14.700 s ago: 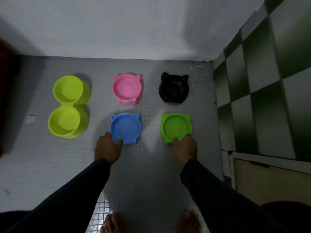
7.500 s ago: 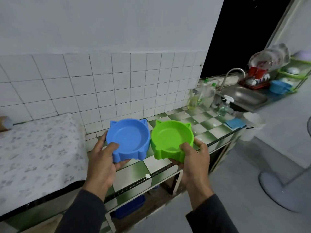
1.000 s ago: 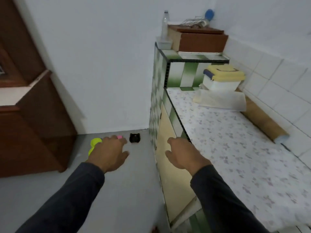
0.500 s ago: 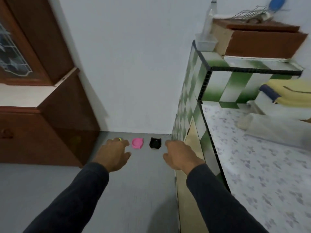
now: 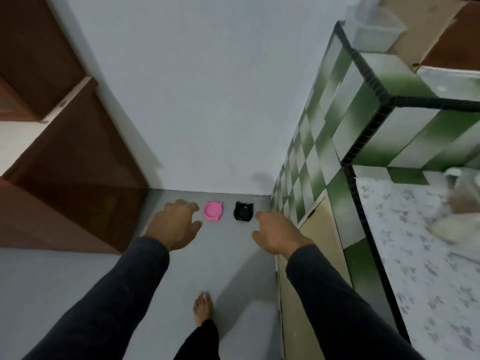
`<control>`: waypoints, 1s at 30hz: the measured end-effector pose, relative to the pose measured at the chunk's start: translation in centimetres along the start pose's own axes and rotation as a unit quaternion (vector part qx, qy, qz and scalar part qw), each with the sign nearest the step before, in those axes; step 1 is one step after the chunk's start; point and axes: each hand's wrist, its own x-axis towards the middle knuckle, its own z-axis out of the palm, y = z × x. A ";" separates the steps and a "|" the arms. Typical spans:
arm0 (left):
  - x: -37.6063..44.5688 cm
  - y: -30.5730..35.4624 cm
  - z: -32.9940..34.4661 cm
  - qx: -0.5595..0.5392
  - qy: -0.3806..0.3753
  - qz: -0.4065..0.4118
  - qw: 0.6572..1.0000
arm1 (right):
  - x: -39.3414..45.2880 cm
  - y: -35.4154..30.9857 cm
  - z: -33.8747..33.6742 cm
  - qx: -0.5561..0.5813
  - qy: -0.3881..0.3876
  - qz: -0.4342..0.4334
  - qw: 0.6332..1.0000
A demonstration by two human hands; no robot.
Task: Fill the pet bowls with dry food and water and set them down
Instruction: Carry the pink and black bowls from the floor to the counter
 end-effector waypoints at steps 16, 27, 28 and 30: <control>22.9 -6.4 4.1 -0.016 -0.064 0.008 0.998 | 23.0 3.1 -0.1 0.080 -0.020 0.032 0.996; 33.1 -6.7 14.1 -0.099 -0.063 -0.052 0.992 | 36.6 9.3 6.1 0.137 -0.114 0.050 0.983; 34.0 -6.8 15.2 -0.107 -0.066 -0.055 0.991 | 37.7 9.8 7.1 0.143 -0.116 0.054 0.981; 36.2 -7.2 18.0 -0.116 -0.070 -0.053 0.989 | 40.0 10.8 9.7 0.152 -0.113 0.063 0.980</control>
